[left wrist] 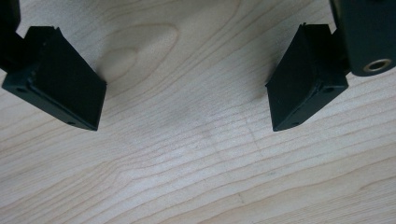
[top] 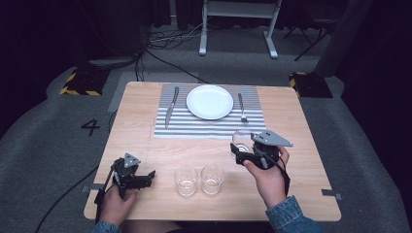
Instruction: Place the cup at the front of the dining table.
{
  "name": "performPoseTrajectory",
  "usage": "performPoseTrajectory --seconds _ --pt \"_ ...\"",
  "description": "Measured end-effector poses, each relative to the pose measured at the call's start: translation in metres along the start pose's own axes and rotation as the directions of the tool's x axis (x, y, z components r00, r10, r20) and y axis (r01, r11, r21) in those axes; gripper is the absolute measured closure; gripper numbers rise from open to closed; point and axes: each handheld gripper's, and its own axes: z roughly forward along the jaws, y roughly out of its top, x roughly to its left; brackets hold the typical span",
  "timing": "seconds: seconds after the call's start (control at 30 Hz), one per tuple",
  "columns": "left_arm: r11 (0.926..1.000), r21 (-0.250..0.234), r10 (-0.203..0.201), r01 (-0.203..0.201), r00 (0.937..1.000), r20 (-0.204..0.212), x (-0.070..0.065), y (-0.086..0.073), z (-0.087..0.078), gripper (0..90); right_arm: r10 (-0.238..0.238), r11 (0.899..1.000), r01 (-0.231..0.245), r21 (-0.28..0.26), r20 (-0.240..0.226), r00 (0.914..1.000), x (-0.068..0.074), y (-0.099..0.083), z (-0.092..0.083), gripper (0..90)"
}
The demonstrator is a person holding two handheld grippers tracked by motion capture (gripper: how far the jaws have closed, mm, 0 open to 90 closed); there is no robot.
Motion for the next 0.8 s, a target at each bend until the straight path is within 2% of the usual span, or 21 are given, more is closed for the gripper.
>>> performPoseTrajectory --seconds 0.1,0.33,0.8 --pt "1.0 0.001 0.0 0.0 1.0 -0.001 0.0 0.0 0.0 11.8 0.013 1.0 -0.013 0.002 0.01 0.9999 -0.003 0.007 0.005 19.0" --pt "1.0 0.001 -0.003 0.002 1.0 0.002 0.0 0.0 0.0 11.9 0.011 1.0 -0.011 0.002 0.026 0.9996 -0.005 0.023 0.017 19.0" --pt "1.0 0.003 0.003 -0.003 1.0 -0.002 0.0 -0.001 -0.001 11.9 0.019 1.0 -0.018 -0.02 0.015 0.9997 -0.003 0.06 0.043 19.0"
